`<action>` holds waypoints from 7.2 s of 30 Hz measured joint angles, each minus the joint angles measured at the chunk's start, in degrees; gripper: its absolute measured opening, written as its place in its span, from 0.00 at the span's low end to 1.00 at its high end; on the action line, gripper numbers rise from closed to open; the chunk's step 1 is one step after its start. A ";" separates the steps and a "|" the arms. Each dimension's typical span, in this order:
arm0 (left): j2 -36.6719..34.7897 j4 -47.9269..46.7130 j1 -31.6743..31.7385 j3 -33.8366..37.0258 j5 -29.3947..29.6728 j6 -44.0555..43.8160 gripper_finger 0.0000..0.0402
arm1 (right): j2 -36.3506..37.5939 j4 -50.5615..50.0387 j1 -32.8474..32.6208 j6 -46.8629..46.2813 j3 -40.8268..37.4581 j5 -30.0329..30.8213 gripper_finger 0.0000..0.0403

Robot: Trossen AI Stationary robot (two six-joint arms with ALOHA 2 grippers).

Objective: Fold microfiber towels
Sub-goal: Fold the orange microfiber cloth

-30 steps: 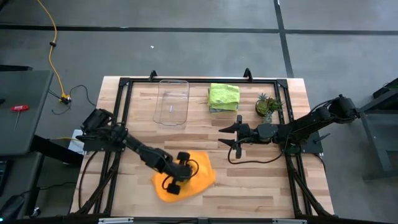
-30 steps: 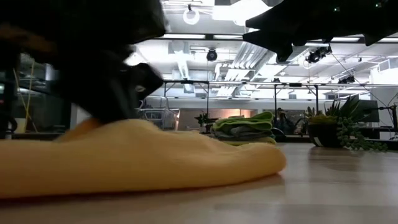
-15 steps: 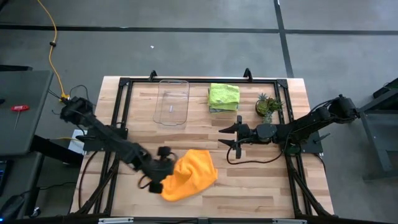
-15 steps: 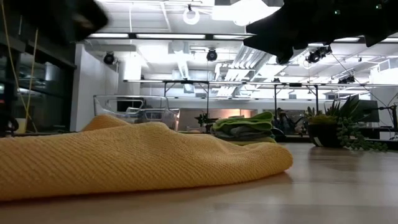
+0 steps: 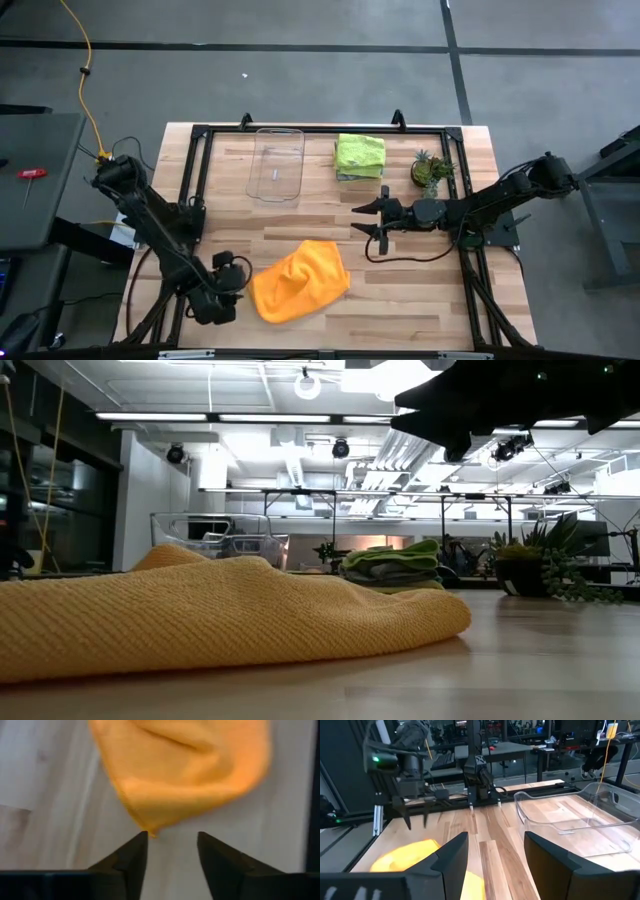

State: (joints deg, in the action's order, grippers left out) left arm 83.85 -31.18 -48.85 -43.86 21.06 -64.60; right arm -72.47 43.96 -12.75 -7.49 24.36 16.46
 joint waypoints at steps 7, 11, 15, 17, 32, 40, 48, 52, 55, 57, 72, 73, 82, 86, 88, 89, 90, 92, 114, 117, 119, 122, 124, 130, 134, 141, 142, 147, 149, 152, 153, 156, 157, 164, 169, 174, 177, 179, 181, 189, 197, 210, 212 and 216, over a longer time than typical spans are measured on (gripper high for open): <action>-0.04 4.51 1.35 5.06 -1.23 7.87 0.55 | 0.00 -0.30 0.19 0.44 0.00 1.12 0.46; 0.05 8.06 2.69 7.87 -1.86 8.84 0.55 | 0.00 -0.43 0.52 1.05 0.00 1.42 0.46; 0.05 12.21 3.26 9.44 -2.03 9.11 0.54 | 0.00 -0.44 0.71 0.95 0.00 1.40 0.46; 0.05 12.96 3.29 9.46 -2.67 9.66 0.55 | 0.00 -0.44 0.72 0.92 0.00 1.40 0.46; 3.97 14.60 4.97 9.23 -4.13 6.26 0.55 | 0.00 -0.44 0.72 0.88 0.00 1.38 0.46; 3.35 14.62 5.04 9.32 -3.26 5.57 0.44 | 0.00 -0.41 0.72 0.88 0.00 1.38 0.46; 3.47 14.76 5.14 9.43 -2.45 4.41 0.05 | 0.00 -0.41 0.72 0.88 0.00 1.38 0.46; 3.24 13.58 6.42 8.81 -5.05 4.05 0.02 | 0.00 -0.41 0.72 0.88 0.00 1.38 0.46; 1.68 3.47 8.24 6.33 -6.29 6.47 0.01 | 0.00 -0.41 0.72 0.88 0.00 1.38 0.46; -0.08 -3.78 10.10 3.58 -4.89 9.43 0.01 | -0.02 -0.24 0.72 0.91 0.00 1.38 0.46; -6.43 -20.21 29.41 -22.38 14.94 44.99 0.00 | -0.02 -1.20 0.74 1.49 0.00 1.99 0.46; -6.26 -18.52 28.49 -22.70 15.10 46.84 0.00 | -0.02 -1.41 0.74 1.49 0.00 2.02 0.46; 0.32 -15.34 12.32 -16.53 19.34 37.60 0.00 | -0.02 -2.84 0.74 0.82 0.00 2.02 0.46; 7.02 -8.47 4.87 -11.61 20.80 28.34 0.00 | -0.02 -2.00 0.74 0.28 0.00 2.02 0.46; 10.95 -0.29 1.41 -10.50 20.00 28.02 0.00 | -0.02 -1.87 0.74 0.25 -0.01 2.02 0.46; 12.95 2.20 -0.18 -10.17 19.23 28.63 0.00 | -0.02 -1.77 0.74 0.25 0.00 2.02 0.46; 15.35 4.63 -1.61 -10.10 18.25 28.97 0.00 | -0.02 -1.83 0.74 0.23 0.00 2.02 0.46; 19.63 7.70 -3.84 -10.11 15.37 28.39 0.00 | -0.02 -1.95 0.74 0.25 0.00 2.02 0.46; 20.53 -1.53 -3.19 -9.98 22.32 13.60 0.00 | -22.08 -21.99 -1.91 2.07 13.21 -2.01 0.46; 20.53 -0.73 -2.58 -9.99 21.21 13.55 0.00 | -26.68 -26.53 -1.88 5.93 17.06 0.90 0.46; 20.53 -0.36 -2.55 -10.01 21.22 13.55 0.00 | -29.26 -28.45 -1.86 7.85 19.53 4.01 0.46; 20.53 0.08 -2.55 -10.05 21.24 13.58 0.00 | -31.49 -30.21 -1.80 10.05 22.20 5.96 0.46; 20.51 0.36 -2.53 -10.05 21.52 13.64 0.00 | -31.91 -30.89 -1.77 11.01 23.39 5.94 0.46; 20.51 1.14 -2.55 -10.07 21.87 13.75 0.00 | -32.22 -33.38 -2.01 11.41 25.52 3.06 0.46; 20.51 1.16 -2.55 -10.07 21.97 13.75 0.00 | -32.22 -33.31 -2.01 11.00 25.57 2.87 0.46; 20.46 1.18 -2.55 -10.07 22.05 13.75 0.00 | -32.22 -31.84 -2.05 12.04 25.57 2.87 0.41; 20.44 1.18 -2.55 -10.07 22.05 13.75 0.00 | -32.22 -31.83 -2.05 12.05 25.57 2.87 0.39; 20.44 1.18 -2.55 -10.07 22.03 13.75 0.00 | -32.22 -30.98 -2.08 12.77 25.55 2.60 0.23; 20.43 1.20 -2.55 -10.07 22.04 13.73 0.00 | -32.22 -30.72 -2.08 12.92 25.55 2.36 0.17; 20.42 1.22 -2.55 -10.07 22.03 13.74 0.00 | -32.22 -30.49 -2.10 12.92 25.55 1.39 0.11; 20.42 1.22 -2.55 -10.07 22.03 13.73 0.00 | -32.22 -30.45 -2.10 12.92 25.55 1.13 0.09; 20.42 1.24 -2.55 -10.07 22.03 13.73 0.00 | -32.22 -30.33 -2.10 12.50 25.55 0.94 0.07; 20.42 1.24 -2.55 -10.07 22.03 13.73 0.00 | -32.22 -30.34 -2.10 12.50 25.55 0.94 0.07; 20.40 1.13 -2.52 -10.07 23.32 11.93 0.00 | -32.22 -29.93 -2.10 11.91 25.51 -1.47 0.05; 16.37 -3.02 -1.43 -10.14 27.63 7.22 0.00 | -31.40 -31.67 -2.10 10.50 25.50 2.52 0.01; 5.66 -13.61 0.74 -10.16 29.55 6.63 0.00 | -23.80 -40.32 -1.77 10.60 25.49 8.81 0.00; -2.30 -20.07 3.51 -10.14 30.76 7.20 0.00 | -16.75 -45.06 -1.77 11.34 25.49 12.70 0.00; -7.67 -21.65 6.29 -10.16 31.84 10.16 0.00 | -11.73 -47.66 -1.77 12.03 25.49 14.87 0.00; -12.52 -21.76 9.39 -10.16 32.47 15.28 0.00 | -7.11 -49.76 -1.81 12.66 25.49 17.20 0.00; -22.80 -18.26 21.43 -14.85 35.33 40.12 0.00 | 7.26 -51.77 -3.39 18.06 25.49 24.16 0.00; -23.38 -14.01 25.16 -20.26 35.44 59.06 0.00 | 13.90 -55.31 -7.36 21.03 27.38 28.66 0.00; -21.84 -14.67 20.62 -20.23 40.89 60.65 0.00 | 9.43 -83.67 -19.14 5.42 44.37 33.09 0.00; -21.85 -13.58 19.81 -20.23 43.29 62.44 0.00 | 8.25 -88.19 -20.30 3.03 46.45 33.54 0.00; -21.85 -11.59 17.72 -21.71 50.55 66.84 0.00 | 5.67 -98.42 -22.01 -3.63 52.08 34.65 0.00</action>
State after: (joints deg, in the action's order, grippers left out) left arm 62.00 -42.77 -31.13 -65.57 71.61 2.24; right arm -66.79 -54.45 -34.76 -11.12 76.44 51.12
